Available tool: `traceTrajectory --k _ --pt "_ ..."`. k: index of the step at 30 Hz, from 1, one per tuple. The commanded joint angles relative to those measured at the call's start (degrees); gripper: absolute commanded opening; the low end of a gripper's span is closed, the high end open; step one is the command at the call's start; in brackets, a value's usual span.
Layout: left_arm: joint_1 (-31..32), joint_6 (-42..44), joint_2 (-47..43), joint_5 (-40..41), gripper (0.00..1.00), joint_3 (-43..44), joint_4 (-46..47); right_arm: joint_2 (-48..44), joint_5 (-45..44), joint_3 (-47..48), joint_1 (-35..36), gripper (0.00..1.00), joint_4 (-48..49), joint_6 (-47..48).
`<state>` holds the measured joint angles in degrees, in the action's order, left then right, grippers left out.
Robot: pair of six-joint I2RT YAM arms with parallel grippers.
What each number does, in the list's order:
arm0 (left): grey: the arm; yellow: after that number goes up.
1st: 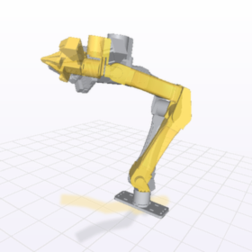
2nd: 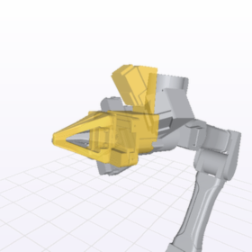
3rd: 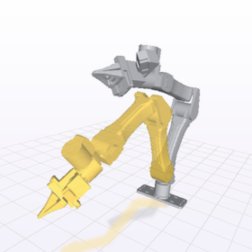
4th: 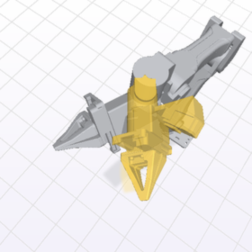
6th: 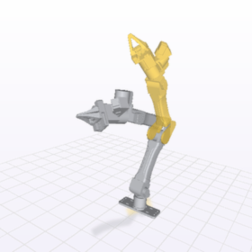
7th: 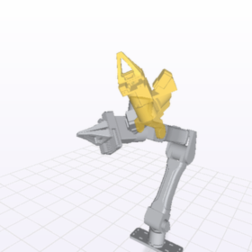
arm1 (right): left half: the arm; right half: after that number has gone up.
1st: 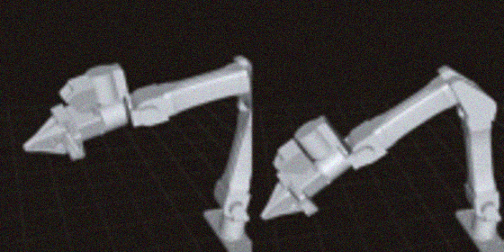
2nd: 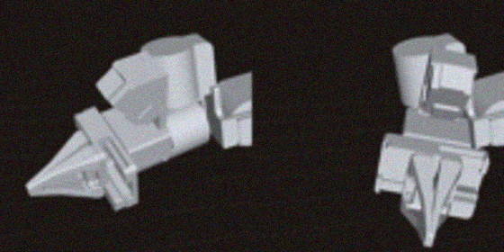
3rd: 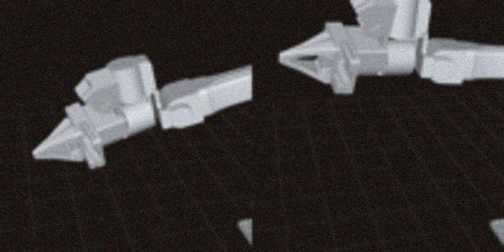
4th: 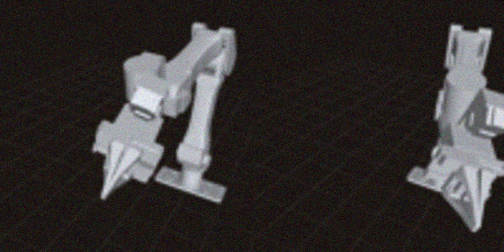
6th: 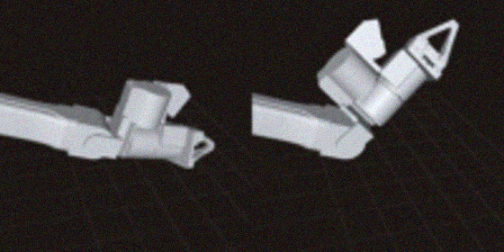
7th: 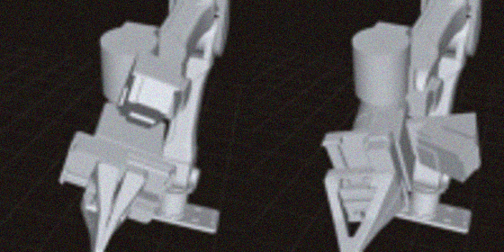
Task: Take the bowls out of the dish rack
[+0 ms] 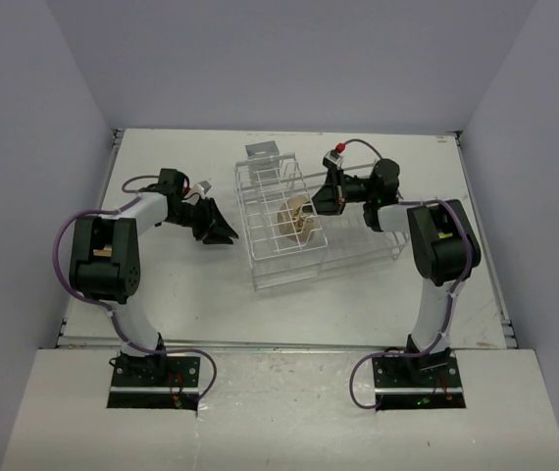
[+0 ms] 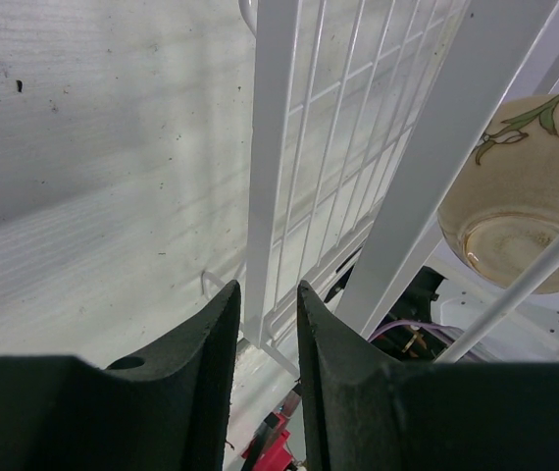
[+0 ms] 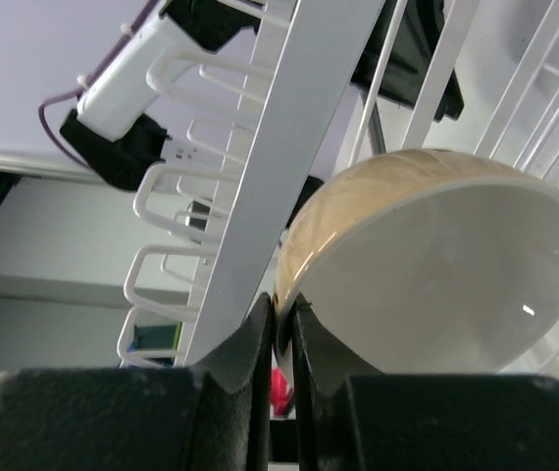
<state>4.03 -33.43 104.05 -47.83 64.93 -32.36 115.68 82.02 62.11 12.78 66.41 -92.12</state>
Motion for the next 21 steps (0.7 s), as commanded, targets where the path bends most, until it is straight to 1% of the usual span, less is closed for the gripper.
traceTrajectory --k 1,6,8,9,11,12,13,14,16,21 --pt "-0.25 1.00 -0.87 -2.26 0.31 0.55 0.54 -4.93 -2.47 -0.40 -1.44 0.00 -5.23 7.20" --pt "-0.25 1.09 -0.95 -2.26 0.31 0.47 0.54 -4.85 -2.57 -1.90 -1.53 0.00 -6.99 9.06" --pt "-0.25 1.09 -0.95 -2.35 0.31 0.38 0.54 -5.11 -3.00 -2.08 -1.70 0.00 -10.23 12.56" --pt "-0.25 1.09 -0.95 -2.26 0.31 0.20 0.46 -5.63 -3.18 -1.99 -1.70 0.00 -14.17 14.32" --pt "-0.25 1.09 -1.04 -2.35 0.31 0.20 0.54 -6.34 -3.27 -1.46 -1.70 0.00 -18.40 19.33" --pt "-0.25 1.17 -1.04 -2.26 0.31 0.20 0.46 -6.78 -3.27 -1.03 -1.61 0.00 -23.47 21.43" --pt "-0.25 1.17 -0.96 -2.35 0.31 0.20 0.54 -7.56 -3.44 -0.24 -1.70 0.00 -25.87 24.93" --pt "-0.25 1.17 -0.95 -2.35 0.31 0.20 0.54 -7.92 -3.27 0.38 -1.70 0.00 -30.59 26.62" --pt "-0.25 0.91 -0.87 -2.26 0.31 0.11 0.98 -8.62 -3.36 1.35 -1.79 0.00 -32.05 28.39" --pt "-0.25 0.82 -0.87 -2.53 0.31 -0.15 1.16 -9.85 -3.71 1.96 -2.40 0.00 -32.31 28.31"
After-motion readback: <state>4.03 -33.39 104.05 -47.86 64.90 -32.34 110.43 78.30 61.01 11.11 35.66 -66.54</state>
